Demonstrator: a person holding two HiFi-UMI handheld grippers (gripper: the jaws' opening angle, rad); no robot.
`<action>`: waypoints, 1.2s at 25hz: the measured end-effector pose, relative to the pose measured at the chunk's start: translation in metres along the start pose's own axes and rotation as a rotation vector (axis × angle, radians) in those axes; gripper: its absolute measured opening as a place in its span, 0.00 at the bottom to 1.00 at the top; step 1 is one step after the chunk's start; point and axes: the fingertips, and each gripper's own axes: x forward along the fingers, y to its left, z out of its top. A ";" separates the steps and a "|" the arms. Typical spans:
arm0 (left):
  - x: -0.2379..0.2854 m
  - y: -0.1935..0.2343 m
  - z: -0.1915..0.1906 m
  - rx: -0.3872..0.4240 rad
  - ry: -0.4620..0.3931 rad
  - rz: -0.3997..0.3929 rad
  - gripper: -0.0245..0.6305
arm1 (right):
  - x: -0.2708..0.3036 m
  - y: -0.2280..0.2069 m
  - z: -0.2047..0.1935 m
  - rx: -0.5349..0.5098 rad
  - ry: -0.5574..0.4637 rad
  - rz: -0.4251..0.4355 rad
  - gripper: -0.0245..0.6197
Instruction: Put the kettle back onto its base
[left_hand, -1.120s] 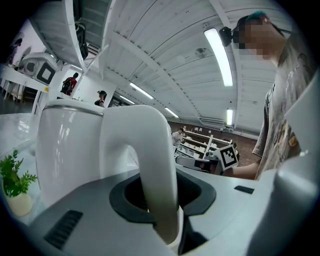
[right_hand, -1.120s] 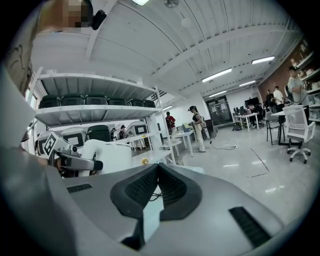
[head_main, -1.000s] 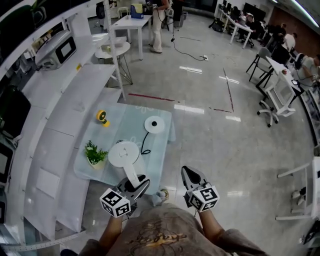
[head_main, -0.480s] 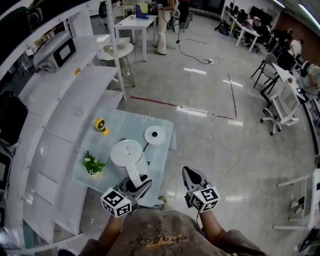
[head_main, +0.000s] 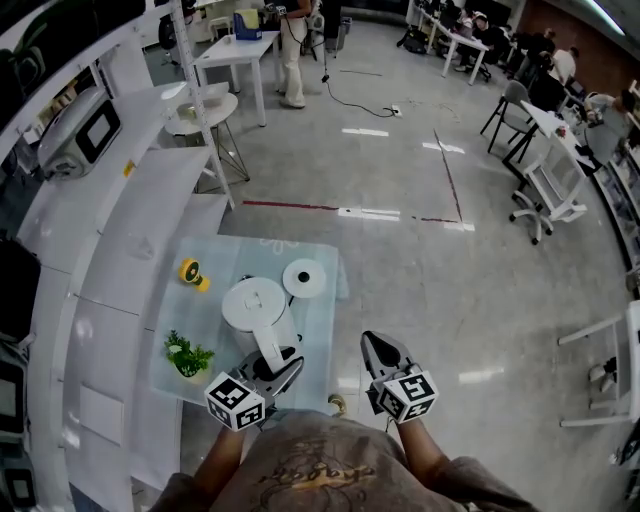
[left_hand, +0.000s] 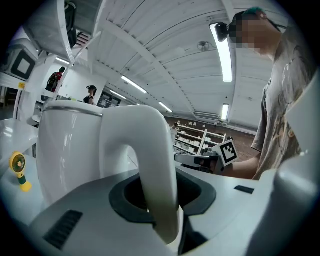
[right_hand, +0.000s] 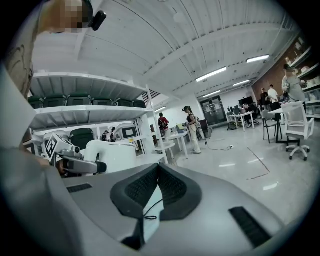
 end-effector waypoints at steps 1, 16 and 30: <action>0.003 0.006 0.001 0.001 0.000 -0.002 0.22 | 0.002 0.000 0.000 0.003 0.000 -0.007 0.04; 0.069 0.081 0.009 0.021 0.007 -0.055 0.22 | 0.007 -0.006 -0.007 0.018 0.013 -0.107 0.04; 0.133 0.133 0.008 0.068 0.042 -0.126 0.22 | 0.008 -0.026 -0.013 0.039 0.019 -0.190 0.04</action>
